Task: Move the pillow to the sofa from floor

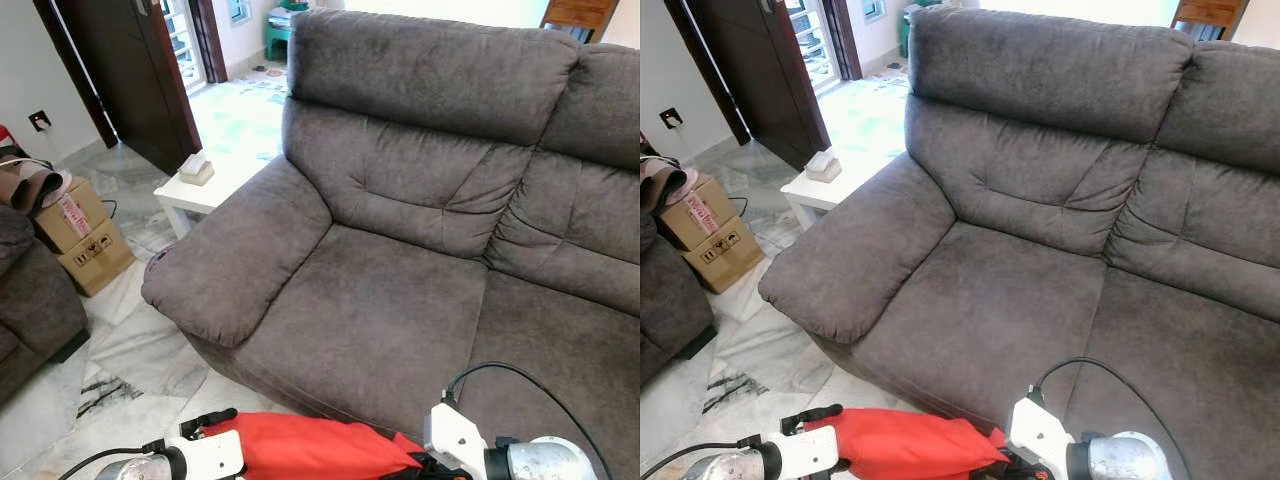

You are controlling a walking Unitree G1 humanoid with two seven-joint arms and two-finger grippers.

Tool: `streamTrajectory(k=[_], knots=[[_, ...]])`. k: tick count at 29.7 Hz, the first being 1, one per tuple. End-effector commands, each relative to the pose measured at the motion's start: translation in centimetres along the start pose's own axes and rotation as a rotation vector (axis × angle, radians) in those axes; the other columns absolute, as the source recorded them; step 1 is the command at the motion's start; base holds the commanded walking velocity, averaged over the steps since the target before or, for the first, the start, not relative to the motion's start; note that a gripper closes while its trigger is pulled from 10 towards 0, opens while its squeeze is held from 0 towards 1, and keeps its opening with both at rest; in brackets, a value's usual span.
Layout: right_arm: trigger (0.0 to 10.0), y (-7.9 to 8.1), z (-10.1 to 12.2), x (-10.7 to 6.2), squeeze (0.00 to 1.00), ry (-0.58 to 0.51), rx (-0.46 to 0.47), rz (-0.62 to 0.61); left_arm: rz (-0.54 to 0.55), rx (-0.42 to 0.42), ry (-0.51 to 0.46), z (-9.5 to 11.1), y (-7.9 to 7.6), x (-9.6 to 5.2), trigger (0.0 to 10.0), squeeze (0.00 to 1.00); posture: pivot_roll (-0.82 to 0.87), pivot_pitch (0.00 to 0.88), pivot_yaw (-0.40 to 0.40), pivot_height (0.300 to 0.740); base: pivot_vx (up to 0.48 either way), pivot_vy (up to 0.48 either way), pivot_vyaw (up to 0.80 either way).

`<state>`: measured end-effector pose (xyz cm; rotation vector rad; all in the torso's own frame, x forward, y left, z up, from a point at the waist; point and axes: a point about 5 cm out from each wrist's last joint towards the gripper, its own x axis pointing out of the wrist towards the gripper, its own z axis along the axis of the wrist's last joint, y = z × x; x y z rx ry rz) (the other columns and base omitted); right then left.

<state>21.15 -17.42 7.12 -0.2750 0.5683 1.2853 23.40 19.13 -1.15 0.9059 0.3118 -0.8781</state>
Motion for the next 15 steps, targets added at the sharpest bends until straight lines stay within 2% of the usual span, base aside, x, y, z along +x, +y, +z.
streamTrajectory(k=[1, 4, 6, 7, 8, 11, 15], knots=[[10.0, 0.6, 2.0, 0.1, 0.0, -0.079, -0.089, 0.049, 0.009, -0.006, 0.016, -0.3, 0.1, -0.1, 10.0, 0.0, -0.03, 0.102, 0.042, 0.74, 0.0, 0.0, 0.0], [10.0, 0.6, 2.1, 0.1, 0.0, -0.084, -0.091, 0.052, -0.006, -0.008, 0.039, -0.5, 0.0, -0.1, 10.0, 0.0, -0.03, 0.102, 0.042, 0.74, 0.0, 0.0, 0.0], [10.0, 0.6, 2.5, 0.0, 0.0, -0.105, -0.092, 0.057, -0.124, -0.04, 0.1, -1.3, -1.6, -0.2, 10.0, 0.0, -0.03, 0.105, 0.041, 0.74, 0.0, 0.0, 0.0], [10.0, 0.6, 2.5, 0.0, 0.0, -0.105, -0.092, 0.057, -0.124, -0.04, 0.1, -1.3, -1.6, -0.2, 10.0, 0.0, -0.03, 0.105, 0.041, 0.74, 0.0, 0.0, 0.0], [10.0, 0.6, 2.5, 0.0, 0.0, -0.107, -0.092, 0.059, -0.179, -0.06, 0.125, -1.7, -2.3, -0.3, 10.0, 0.0, -0.03, 0.105, 0.041, 0.74, 0.0, 0.0, 0.0], [10.0, 0.7, 2.6, -0.1, 0.0, -0.108, -0.091, 0.059, -0.239, -0.051, 0.147, -2.1, -3.1, -0.6, 10.0, 0.0, -0.03, 0.107, 0.04, 0.74, 0.0, 0.0, 0.0], [10.0, 0.7, 2.8, -0.4, 0.0, -0.116, -0.094, 0.058, -0.194, -0.05, 0.158, -2.2, -2.9, -0.5, 10.0, 0.0, -0.04, 0.11, 0.038, 0.74, 0.0, 0.0, 0.0]])
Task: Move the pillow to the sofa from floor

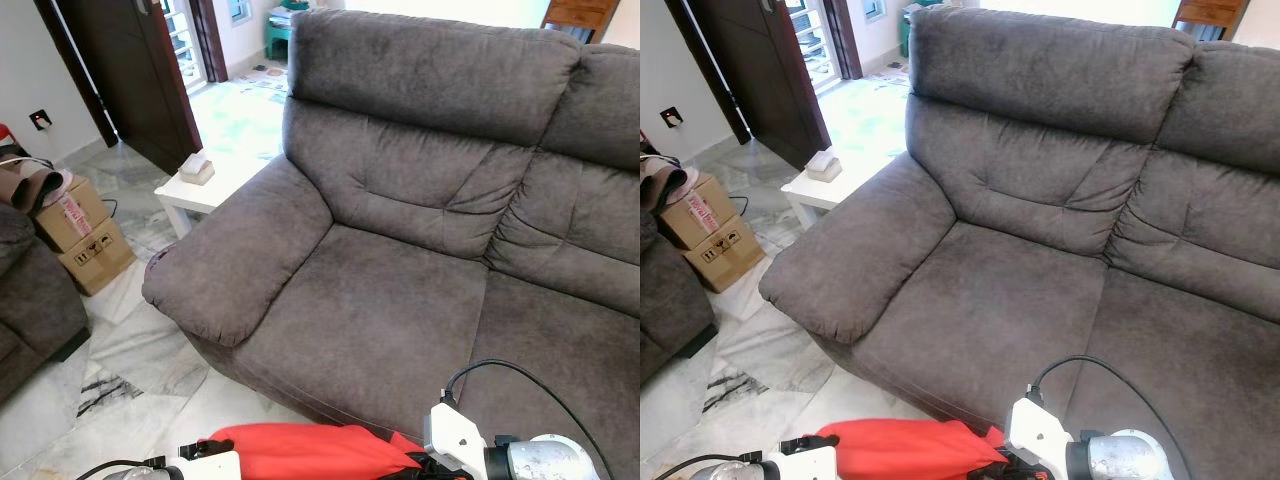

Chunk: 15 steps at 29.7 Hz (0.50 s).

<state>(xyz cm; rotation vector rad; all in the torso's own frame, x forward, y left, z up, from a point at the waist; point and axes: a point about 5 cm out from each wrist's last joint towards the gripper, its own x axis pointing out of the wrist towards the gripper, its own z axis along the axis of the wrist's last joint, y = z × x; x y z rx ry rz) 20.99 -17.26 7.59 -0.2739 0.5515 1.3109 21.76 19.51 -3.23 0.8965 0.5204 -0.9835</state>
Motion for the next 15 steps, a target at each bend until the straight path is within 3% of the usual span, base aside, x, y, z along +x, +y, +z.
streamTrajectory(k=[1, 2, 3, 4, 5, 6, 7, 8, 15], knots=[[10.0, 0.4, 2.4, -0.2, 0.0, -0.102, -0.08, 0.037, -0.01, -0.006, 0.041, -0.9, -0.6, -0.3, 10.0, 0.0, -0.04, 0.11, 0.038, 0.74, 0.0, 0.0, 0.0], [10.0, 0.4, 2.4, -0.2, 0.0, -0.102, -0.08, 0.037, -0.01, -0.006, 0.041, -0.9, -0.6, -0.3, 10.0, 0.0, -0.04, 0.11, 0.038, 0.74, 0.0, 0.0, 0.0], [10.0, 0.4, 2.5, -0.3, 0.0, -0.107, -0.083, 0.037, 0.044, 0.023, 0.07, -0.9, 0.1, -0.2, 6.8, 0.0, -0.04, 0.11, 0.036, 0.74, 0.0, 0.0, 0.0], [10.0, 0.4, 2.5, -0.3, 0.0, -0.107, -0.083, 0.037, 0.044, 0.023, 0.07, -0.9, 0.1, -0.2, 6.8, 0.0, -0.04, 0.11, 0.036, 0.74, 0.0, 0.0, 0.0], [10.0, 0.4, 2.5, -0.3, 0.0, -0.109, -0.084, 0.037, 0.081, 0.035, 0.089, -1.0, 0.5, -0.1, 4.6, 0.0, -0.04, 0.11, 0.036, 0.74, 0.0, 0.0, 0.0], [10.0, 0.4, 2.6, -0.3, 0.0, -0.112, -0.084, 0.037, 0.114, 0.046, 0.107, -1.1, 0.9, -0.1, 3.5, 0.0, -0.04, 0.11, 0.035, 0.74, 0.0, 0.0, 0.0], [10.0, 0.4, 2.6, -0.3, 0.0, -0.114, -0.085, 0.036, 0.133, 0.049, 0.116, -1.1, 1.2, 0.0, 3.5, 0.0, -0.04, 0.11, 0.035, 0.74, 0.0, 0.0, 0.0], [10.0, 0.4, 2.7, -0.3, 0.0, -0.116, -0.086, 0.036, 0.145, 0.027, 0.112, -1.0, 1.2, 0.0, 0.0, 0.0, -0.04, 0.11, 0.036, 0.74, 0.0, 0.0, 0.0], [10.0, 0.5, 2.8, -0.3, 0.0, -0.121, -0.085, 0.037, 0.106, 0.003, 0.072, -0.6, 0.2, 0.4, 0.0, 0.0, -0.04, 0.111, 0.036, 0.74, 0.0, 0.0, 0.0]])
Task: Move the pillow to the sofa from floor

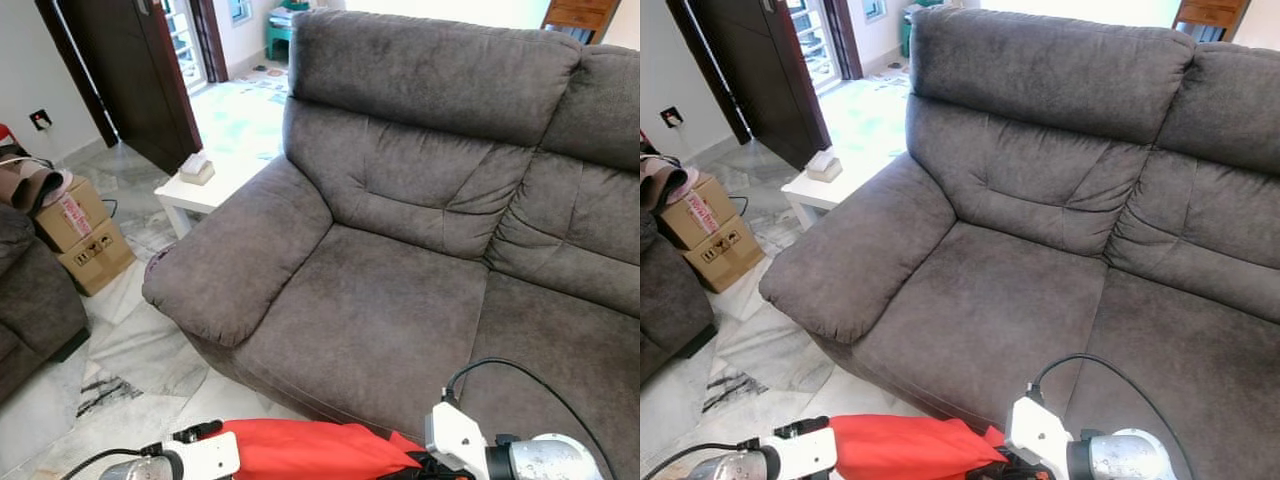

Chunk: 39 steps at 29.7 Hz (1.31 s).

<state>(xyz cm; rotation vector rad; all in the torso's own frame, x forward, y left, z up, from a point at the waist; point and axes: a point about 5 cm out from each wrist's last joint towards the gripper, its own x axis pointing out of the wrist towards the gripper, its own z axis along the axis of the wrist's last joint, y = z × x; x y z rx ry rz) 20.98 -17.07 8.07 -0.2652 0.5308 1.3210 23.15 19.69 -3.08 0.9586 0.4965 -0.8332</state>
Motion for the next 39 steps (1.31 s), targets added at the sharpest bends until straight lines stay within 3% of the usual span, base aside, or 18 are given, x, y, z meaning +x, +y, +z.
streamTrajectory(k=[1, 27, 33, 39], knots=[[10.0, 0.4, 2.3, -0.1, 0.0, -0.102, -0.077, 0.031, -0.032, -0.018, 0.0, -0.4, -1.2, -0.2, 0.0, 0.0, -0.04, 0.111, 0.036, 0.74, 0.0, 0.0, 0.0], [10.0, 0.3, 2.3, 0.4, 0.0, -0.1, -0.084, 0.012, 0.021, -0.049, -0.123, 1.6, -0.4, 0.4, 0.0, 0.0, -0.04, 0.108, 0.035, 0.74, 0.0, 0.0, 0.0], [10.0, 0.2, 2.1, 0.4, 0.0, -0.103, -0.073, 0.002, 0.049, -0.096, -0.151, 1.9, -0.3, 0.4, 0.0, 0.0, -0.04, 0.109, 0.036, 0.74, 0.0, 0.0, 0.0], [10.0, 0.2, 1.8, 0.6, 0.0, -0.103, -0.066, -0.01, 0.109, -0.176, -0.212, 2.9, 1.1, 0.5, 0.0, 0.0, -0.04, 0.109, 0.038, 0.74, 0.0, 0.0, 0.0]])
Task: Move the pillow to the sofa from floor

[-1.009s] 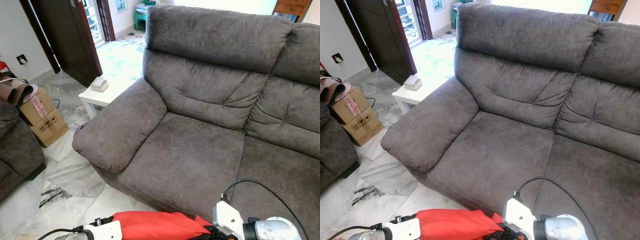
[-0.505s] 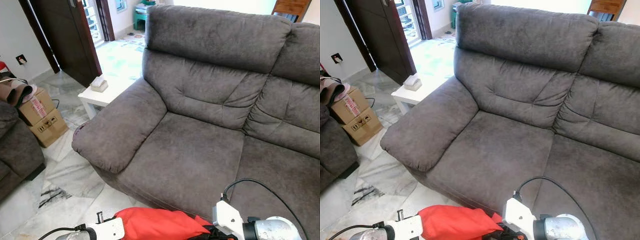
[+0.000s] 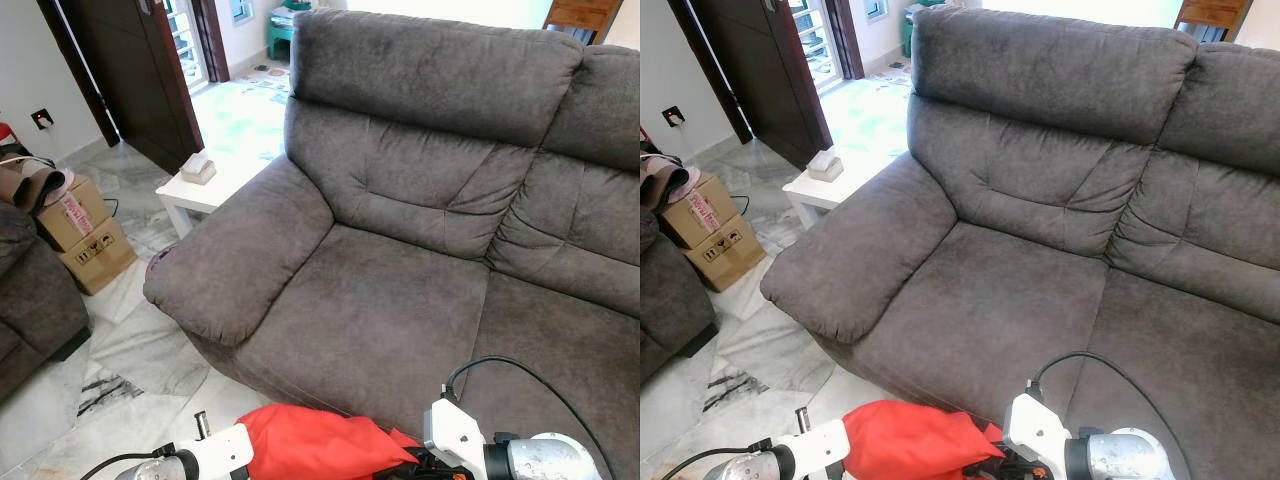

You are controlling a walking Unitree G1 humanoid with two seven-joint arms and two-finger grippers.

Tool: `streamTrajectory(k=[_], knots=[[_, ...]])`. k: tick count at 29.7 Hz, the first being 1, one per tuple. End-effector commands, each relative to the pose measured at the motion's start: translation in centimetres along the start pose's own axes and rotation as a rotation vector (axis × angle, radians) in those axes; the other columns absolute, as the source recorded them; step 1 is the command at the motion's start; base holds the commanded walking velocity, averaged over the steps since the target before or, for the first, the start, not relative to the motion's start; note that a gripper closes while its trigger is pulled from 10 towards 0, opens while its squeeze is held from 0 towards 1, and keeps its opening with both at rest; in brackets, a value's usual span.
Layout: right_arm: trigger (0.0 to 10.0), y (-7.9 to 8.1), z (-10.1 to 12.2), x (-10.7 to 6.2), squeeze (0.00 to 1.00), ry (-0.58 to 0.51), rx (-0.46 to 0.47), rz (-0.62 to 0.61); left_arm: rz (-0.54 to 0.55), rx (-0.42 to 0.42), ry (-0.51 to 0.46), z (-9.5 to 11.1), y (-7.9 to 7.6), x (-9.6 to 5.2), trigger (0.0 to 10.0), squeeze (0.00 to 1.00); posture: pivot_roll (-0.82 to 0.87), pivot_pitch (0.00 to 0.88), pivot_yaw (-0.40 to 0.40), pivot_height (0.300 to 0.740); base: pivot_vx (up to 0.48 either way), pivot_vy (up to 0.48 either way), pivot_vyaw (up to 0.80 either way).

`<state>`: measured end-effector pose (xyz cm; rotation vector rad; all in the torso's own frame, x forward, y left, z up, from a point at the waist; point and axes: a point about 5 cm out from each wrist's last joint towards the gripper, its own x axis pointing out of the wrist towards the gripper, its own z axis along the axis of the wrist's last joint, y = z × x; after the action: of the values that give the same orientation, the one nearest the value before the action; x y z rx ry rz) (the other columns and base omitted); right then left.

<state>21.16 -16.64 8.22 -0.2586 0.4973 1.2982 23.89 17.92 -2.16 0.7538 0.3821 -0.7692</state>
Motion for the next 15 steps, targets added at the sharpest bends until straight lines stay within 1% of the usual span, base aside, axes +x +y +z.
streamTrajectory(k=[1, 2, 3, 4, 5, 6, 7, 8, 9, 10, 11, 12, 13, 15], knots=[[10.0, 0.0, 1.2, 0.4, 0.0, -0.075, -0.055, -0.006, 0.043, -0.04, -0.079, 1.3, 0.8, 0.3, 0.0, 0.0, -0.04, 0.108, 0.038, 0.74, 0.0, 0.0, 0.0], [10.0, 0.0, 1.2, 0.4, 0.0, -0.075, -0.054, -0.012, 0.048, -0.045, -0.082, 1.4, 0.9, 0.3, 0.0, 0.0, -0.04, 0.108, 0.038, 0.74, 0.0, 0.0, 0.0], [10.0, -0.3, 1.0, 0.4, 0.0, -0.077, -0.043, -0.035, 0.076, -0.07, -0.101, 1.7, 1.4, 0.4, 0.0, 0.0, -0.04, 0.108, 0.039, 0.74, 0.0, 0.0, 0.0], [10.0, -0.9, 0.3, 0.4, 0.0, -0.067, -0.027, -0.104, 0.146, -0.138, -0.15, 2.7, 2.6, 0.6, 0.0, 0.0, -0.04, 0.106, 0.039, 0.74, 0.0, 0.0, 0.0], [10.0, -1.3, 0.0, 0.4, 0.0, -0.057, -0.023, -0.142, 0.18, -0.174, -0.175, 3.1, 3.2, 0.6, 0.0, 0.0, -0.04, 0.106, 0.039, 0.74, 0.0, 0.0, 0.0], [10.0, -1.3, 0.0, 0.4, 0.0, -0.057, -0.023, -0.142, 0.18, -0.174, -0.175, 3.1, 3.2, 0.6, 0.0, 0.0, -0.04, 0.106, 0.039, 0.74, 0.0, 0.0, 0.0], [10.0, -2.0, -0.8, 0.4, 0.0, -0.015, -0.037, -0.249, 0.248, -0.225, -0.229, 4.2, 4.3, 0.7, 0.0, 0.0, -0.03, 0.104, 0.039, 0.74, 0.0, 0.0, 0.0], [10.0, -2.0, -0.8, 0.4, 0.0, -0.015, -0.037, -0.249, 0.248, -0.225, -0.229, 4.2, 4.3, 0.7, 0.0, 0.0, -0.03, 0.104, 0.039, 0.74, 0.0, 0.0, 0.0], [10.0, -2.9, -1.3, 0.3, 0.0, -0.001, -0.025, -0.366, 0.313, -0.261, -0.274, 5.2, 5.4, 0.5, 0.0, 0.0, -0.03, 0.1, 0.039, 0.74, 0.0, 0.0, 0.0], [10.0, -3.3, -1.5, 0.2, 0.0, -0.015, 0.0, -0.433, 0.368, -0.296, -0.299, 5.8, 6.2, 0.4, 0.0, 0.0, -0.03, 0.097, 0.038, 0.74, 0.0, 0.0, 0.0], [10.0, -4.0, -1.7, 0.0, 0.0, -0.065, 0.072, -0.545, 0.471, -0.363, -0.333, 6.8, 7.6, 0.0, 0.0, 0.0, -0.03, 0.091, 0.041, 0.74, 0.0, 0.0, 0.0], [10.0, -4.2, -1.8, -0.1, 0.0, -0.091, 0.111, -0.594, 0.515, -0.394, -0.346, 7.2, 8.1, -0.2, 0.0, 0.0, -0.03, 0.09, 0.041, 0.74, 0.0, 0.0, 0.0], [10.0, -4.5, -1.9, -0.1, 0.0, -0.147, 0.153, -0.67, 0.563, -0.435, -0.373, 7.9, 8.7, -0.4, 0.7, 0.0, -0.03, 0.087, 0.044, 0.74, 0.0, 0.0, 0.0], [10.0, -4.6, -1.9, -0.1, 0.0, -0.189, 0.163, -0.719, 0.578, -0.459, -0.395, 8.4, 8.8, -0.6, 0.7, 0.0, -0.03, 0.086, 0.045, 0.74, 0.0, 0.0, 0.0]])
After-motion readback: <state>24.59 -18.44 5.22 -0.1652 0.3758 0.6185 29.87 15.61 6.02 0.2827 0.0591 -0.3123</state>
